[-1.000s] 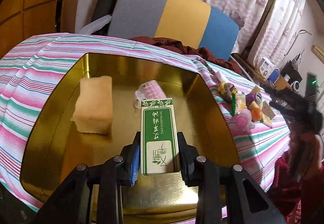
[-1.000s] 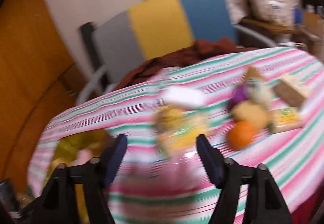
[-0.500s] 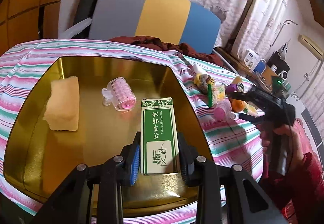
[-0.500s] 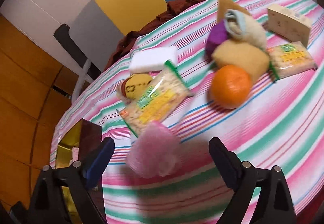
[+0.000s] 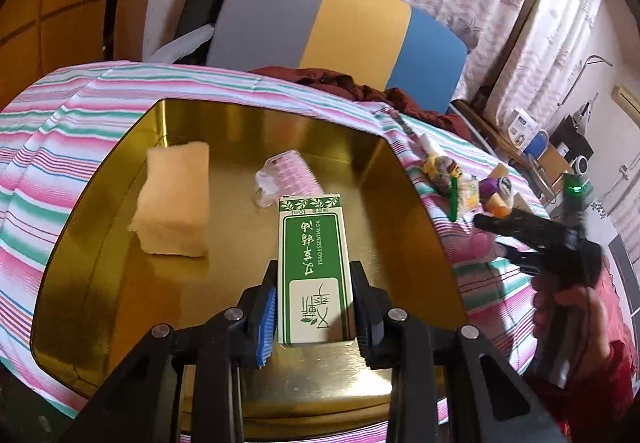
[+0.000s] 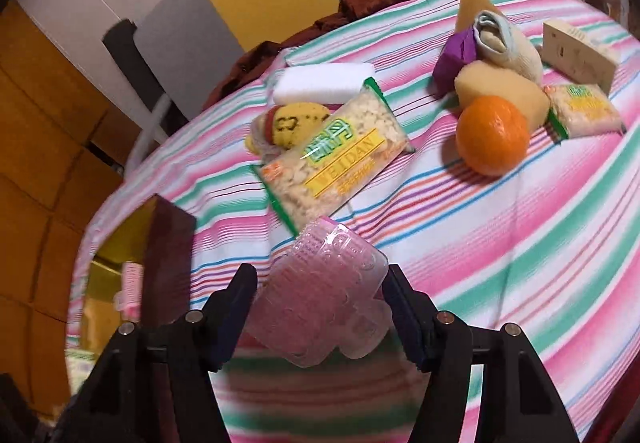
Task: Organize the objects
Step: 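Grasp a third pink roller with the right tool while left holds the tea box over the tray, then release the tea box in the tray with the left tool while right releases the roller there, then move both tools back to the table items, right toward the Weidan snack bag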
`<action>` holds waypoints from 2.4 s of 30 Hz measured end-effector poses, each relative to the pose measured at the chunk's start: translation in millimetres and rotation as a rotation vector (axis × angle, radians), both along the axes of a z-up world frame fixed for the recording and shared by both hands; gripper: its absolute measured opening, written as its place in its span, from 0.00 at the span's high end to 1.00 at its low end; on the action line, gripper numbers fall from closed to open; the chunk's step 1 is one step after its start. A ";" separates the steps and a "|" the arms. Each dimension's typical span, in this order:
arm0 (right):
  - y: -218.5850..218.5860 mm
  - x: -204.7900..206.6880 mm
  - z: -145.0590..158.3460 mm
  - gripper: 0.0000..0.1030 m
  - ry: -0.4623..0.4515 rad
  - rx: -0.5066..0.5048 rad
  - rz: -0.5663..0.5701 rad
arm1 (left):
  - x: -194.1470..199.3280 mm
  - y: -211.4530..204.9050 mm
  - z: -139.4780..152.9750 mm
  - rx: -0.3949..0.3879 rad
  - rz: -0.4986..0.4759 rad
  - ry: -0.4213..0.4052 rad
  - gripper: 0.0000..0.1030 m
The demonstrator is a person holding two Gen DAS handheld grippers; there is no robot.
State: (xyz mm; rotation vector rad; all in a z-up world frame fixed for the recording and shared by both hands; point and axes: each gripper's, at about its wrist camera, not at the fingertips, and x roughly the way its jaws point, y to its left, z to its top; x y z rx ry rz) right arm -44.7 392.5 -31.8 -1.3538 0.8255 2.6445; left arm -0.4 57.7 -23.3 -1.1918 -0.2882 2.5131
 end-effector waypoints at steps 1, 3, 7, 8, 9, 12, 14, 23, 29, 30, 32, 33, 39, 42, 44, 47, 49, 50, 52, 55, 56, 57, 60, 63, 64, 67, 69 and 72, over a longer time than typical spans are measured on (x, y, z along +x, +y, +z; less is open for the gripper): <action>-2.7 1.6 3.3 0.36 0.008 -0.011 0.005 | -0.7 -0.5 -1.3 -0.002 0.000 -0.006 0.69; -12.9 4.2 13.4 0.36 0.041 -0.046 0.028 | -2.7 -1.1 -4.4 -0.005 -0.002 -0.023 0.69; -41.5 12.9 41.6 0.36 0.116 -0.083 0.110 | -6.1 -4.3 -11.3 -0.023 0.006 -0.055 0.69; -48.0 14.6 47.2 0.36 0.128 -0.085 0.132 | -6.5 -5.9 -12.4 -0.029 0.013 -0.057 0.69; -58.4 14.6 53.8 0.36 0.140 -0.087 0.164 | -7.0 -7.9 -13.5 -0.038 0.023 -0.059 0.69; -100.8 12.4 65.7 0.36 0.159 -0.091 0.289 | -9.5 -12.5 -19.3 -0.054 0.041 -0.080 0.69; -129.5 10.1 67.1 0.36 0.159 -0.088 0.369 | -10.5 -16.6 -24.3 -0.068 0.055 -0.102 0.69; -214.9 -12.3 23.0 0.34 0.038 -0.037 0.543 | -14.6 -37.3 -34.4 -0.161 0.147 -0.131 0.69; -225.4 -18.1 10.5 0.15 0.010 -0.093 0.516 | -15.5 -52.7 -30.7 -0.185 0.252 -0.122 0.51; -221.8 -16.9 12.8 0.14 0.027 -0.123 0.497 | -16.5 -53.9 -29.3 -0.187 0.266 -0.118 0.48; -219.2 -17.1 18.2 0.12 0.047 -0.152 0.486 | -15.7 -58.1 -25.9 -0.175 0.289 -0.106 0.47; -217.1 -15.8 21.5 0.12 0.057 -0.154 0.481 | -14.0 -60.8 -23.4 -0.171 0.304 -0.097 0.45; -200.3 -5.6 33.5 0.10 0.104 -0.144 0.430 | -5.7 -59.9 -7.0 -0.173 0.346 -0.012 0.35; -195.7 -1.9 36.7 0.10 0.108 -0.140 0.415 | -1.2 -57.9 0.9 -0.176 0.348 0.030 0.29; -195.0 -1.0 39.0 0.10 0.117 -0.126 0.413 | 0.1 -54.9 5.2 -0.175 0.344 0.049 0.27; -188.5 5.6 44.7 0.10 0.142 -0.088 0.415 | 0.2 -47.3 6.4 -0.177 0.316 0.041 0.27; -183.1 10.5 50.7 0.09 0.162 -0.044 0.421 | 1.9 -39.9 7.0 -0.167 0.286 0.036 0.27; -179.0 12.7 54.0 0.09 0.173 -0.018 0.419 | 1.8 -35.9 6.6 -0.164 0.272 0.035 0.27; -168.5 16.8 59.3 0.08 0.193 0.025 0.412 | 4.2 -25.6 7.7 -0.163 0.237 0.042 0.27; -148.5 19.2 64.1 0.07 0.196 0.050 0.383 | 9.9 -8.8 11.5 -0.165 0.186 0.059 0.27; -141.5 19.6 64.5 0.07 0.191 0.052 0.377 | 11.8 -3.4 12.8 -0.166 0.169 0.066 0.27; -132.9 19.8 64.9 0.07 0.185 0.056 0.367 | 13.1 2.6 13.9 -0.168 0.147 0.072 0.27; -106.2 19.4 65.0 0.06 0.166 0.087 0.332 | 17.8 18.2 15.8 -0.174 0.094 0.086 0.27; -76.2 18.7 63.7 0.06 0.145 0.133 0.285 | 21.4 31.9 18.0 -0.168 0.054 0.092 0.27; -67.1 19.1 62.8 0.05 0.135 0.142 0.272 | 22.6 36.6 19.0 -0.167 0.041 0.093 0.27; -34.5 18.5 57.6 0.05 0.099 0.164 0.227 | 25.4 48.7 20.6 -0.147 0.002 0.088 0.27; -6.8 16.8 53.5 0.05 0.074 0.184 0.188 | 26.4 59.1 21.9 -0.137 -0.033 0.085 0.26; 34.3 13.0 49.6 0.05 0.044 0.218 0.126 | 29.1 76.6 25.5 -0.132 -0.086 0.090 0.26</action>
